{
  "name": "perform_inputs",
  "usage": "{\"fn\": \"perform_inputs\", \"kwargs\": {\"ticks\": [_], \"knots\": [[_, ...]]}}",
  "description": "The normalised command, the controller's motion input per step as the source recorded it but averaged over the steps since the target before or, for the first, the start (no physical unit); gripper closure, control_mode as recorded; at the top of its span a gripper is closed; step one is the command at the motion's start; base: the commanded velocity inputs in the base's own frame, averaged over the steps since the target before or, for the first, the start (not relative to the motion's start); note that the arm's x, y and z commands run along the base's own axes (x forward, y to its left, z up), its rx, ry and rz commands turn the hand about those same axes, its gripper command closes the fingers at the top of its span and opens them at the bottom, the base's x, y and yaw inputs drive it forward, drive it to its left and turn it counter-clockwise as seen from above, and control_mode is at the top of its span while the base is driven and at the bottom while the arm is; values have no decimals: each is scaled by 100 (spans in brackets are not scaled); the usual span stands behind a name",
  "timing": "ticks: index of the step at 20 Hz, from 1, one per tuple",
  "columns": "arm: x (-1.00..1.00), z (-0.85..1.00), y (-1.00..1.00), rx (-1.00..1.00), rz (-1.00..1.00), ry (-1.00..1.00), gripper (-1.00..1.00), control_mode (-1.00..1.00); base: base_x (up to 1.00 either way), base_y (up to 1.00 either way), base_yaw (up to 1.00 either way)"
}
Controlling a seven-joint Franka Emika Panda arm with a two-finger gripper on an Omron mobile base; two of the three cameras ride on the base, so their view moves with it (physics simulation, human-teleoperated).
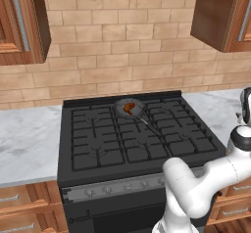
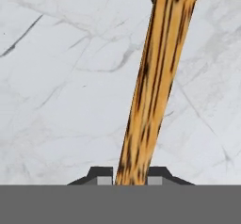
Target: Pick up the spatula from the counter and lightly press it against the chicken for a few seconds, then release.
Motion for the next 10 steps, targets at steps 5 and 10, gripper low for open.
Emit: {"fn": "perform_inputs", "kwargs": {"ticks": [5,10], "knots": [[-35,3,2,3,6,-14,100,-100,0,0,0],[-41,11,29,0,10,-21,100,-100,0,0,0]]}}
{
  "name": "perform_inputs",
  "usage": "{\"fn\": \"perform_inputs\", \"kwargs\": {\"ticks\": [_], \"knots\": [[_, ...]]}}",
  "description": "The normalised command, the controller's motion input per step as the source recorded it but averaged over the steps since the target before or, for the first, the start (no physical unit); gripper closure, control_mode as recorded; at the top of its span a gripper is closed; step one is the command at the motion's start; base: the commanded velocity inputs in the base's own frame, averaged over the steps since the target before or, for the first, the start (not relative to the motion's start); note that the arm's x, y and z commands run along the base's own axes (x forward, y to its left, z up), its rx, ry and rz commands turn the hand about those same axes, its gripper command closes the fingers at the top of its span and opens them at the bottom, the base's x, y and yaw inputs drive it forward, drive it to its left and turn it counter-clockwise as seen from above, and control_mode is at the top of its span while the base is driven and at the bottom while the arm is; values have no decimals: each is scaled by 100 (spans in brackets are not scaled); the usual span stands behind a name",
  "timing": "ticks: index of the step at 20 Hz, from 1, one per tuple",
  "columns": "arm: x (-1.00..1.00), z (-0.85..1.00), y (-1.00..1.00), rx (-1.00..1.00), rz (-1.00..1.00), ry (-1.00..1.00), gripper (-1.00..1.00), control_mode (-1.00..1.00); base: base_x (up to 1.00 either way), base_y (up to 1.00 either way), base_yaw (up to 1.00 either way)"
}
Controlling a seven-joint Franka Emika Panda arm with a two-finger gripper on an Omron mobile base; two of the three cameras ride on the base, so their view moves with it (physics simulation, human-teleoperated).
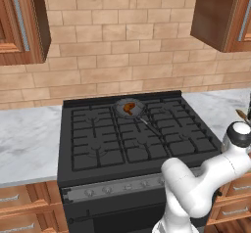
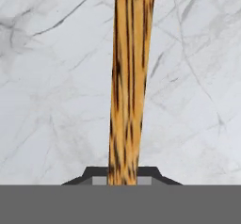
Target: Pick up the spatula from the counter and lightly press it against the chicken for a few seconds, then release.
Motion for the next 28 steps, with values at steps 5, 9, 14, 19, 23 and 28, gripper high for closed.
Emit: {"fn": "perform_inputs", "kwargs": {"ticks": [5,9,14,19,23,28], "knots": [[-3,1,60,0,14,-20,100,-100,0,0,0],[0,-1,80,0,13,-25,100,-100,0,0,0],[-6,0,79,-1,12,-36,100,-100,0,0,0],[-5,-7,93,-6,10,-42,100,-100,0,0,0],[0,-12,100,-10,7,-44,100,-100,0,0,0],[-9,-1,100,-12,2,-48,100,-100,0,0,0]]}}
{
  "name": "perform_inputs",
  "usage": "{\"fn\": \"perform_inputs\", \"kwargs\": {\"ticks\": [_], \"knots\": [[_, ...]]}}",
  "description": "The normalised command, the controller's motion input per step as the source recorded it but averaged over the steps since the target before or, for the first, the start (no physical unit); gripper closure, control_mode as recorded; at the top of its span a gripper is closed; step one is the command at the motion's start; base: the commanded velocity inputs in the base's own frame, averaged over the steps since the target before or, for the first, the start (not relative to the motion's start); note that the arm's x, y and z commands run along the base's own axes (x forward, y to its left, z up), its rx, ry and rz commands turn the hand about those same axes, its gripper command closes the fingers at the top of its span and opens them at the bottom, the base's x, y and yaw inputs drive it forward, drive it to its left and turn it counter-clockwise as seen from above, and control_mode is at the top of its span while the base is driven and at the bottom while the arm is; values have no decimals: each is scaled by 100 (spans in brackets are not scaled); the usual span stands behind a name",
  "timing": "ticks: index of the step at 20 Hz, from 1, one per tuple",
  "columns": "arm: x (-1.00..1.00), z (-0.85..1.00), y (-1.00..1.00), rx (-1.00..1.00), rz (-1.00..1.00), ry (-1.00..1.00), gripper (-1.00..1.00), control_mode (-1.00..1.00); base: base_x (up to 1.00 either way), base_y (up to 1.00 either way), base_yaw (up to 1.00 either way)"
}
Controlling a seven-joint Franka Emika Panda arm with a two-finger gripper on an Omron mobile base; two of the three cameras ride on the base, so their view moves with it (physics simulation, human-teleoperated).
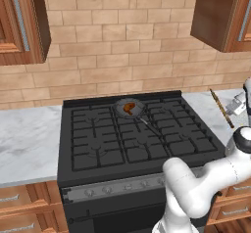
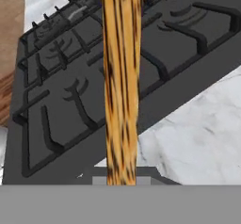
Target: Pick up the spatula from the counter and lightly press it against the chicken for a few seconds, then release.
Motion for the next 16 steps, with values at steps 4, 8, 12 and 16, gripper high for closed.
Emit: {"fn": "perform_inputs", "kwargs": {"ticks": [4,8,12,16], "knots": [[-20,0,100,-15,0,-49,100,-100,0,0,0],[-24,2,98,-16,-2,-42,100,-100,0,0,0],[-24,6,85,-16,-12,-34,100,-100,0,0,0],[-12,15,63,-14,-20,-21,100,-100,0,0,0]]}}
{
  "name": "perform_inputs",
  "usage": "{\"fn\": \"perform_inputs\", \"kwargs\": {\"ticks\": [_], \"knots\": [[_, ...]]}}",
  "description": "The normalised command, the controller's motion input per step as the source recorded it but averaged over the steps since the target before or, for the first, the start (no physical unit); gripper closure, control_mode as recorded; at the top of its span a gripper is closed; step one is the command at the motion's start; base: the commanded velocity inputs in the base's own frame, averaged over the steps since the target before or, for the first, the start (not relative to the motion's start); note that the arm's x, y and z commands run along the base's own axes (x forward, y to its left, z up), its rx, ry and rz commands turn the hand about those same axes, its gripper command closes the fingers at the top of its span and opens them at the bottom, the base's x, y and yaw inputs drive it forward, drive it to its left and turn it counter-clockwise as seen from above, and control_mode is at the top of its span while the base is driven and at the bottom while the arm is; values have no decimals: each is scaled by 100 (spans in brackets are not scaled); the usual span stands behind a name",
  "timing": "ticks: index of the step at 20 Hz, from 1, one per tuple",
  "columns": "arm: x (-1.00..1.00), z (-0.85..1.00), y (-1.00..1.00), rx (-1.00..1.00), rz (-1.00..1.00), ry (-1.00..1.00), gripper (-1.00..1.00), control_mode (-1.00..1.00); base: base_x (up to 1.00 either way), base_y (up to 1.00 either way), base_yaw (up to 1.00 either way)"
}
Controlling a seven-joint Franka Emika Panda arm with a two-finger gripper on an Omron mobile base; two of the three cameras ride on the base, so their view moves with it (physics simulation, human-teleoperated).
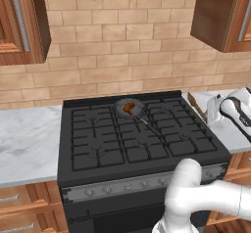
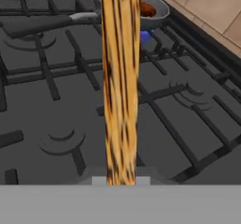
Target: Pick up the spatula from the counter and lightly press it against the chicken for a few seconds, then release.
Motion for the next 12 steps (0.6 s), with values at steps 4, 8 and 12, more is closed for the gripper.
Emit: {"fn": "perform_inputs", "kwargs": {"ticks": [4,8,12], "knots": [[-2,33,37,-10,-20,-6,100,-100,0,0,0],[0,57,5,-1,-4,16,100,-100,0,0,0],[0,59,10,0,0,23,100,-100,0,0,0]]}}
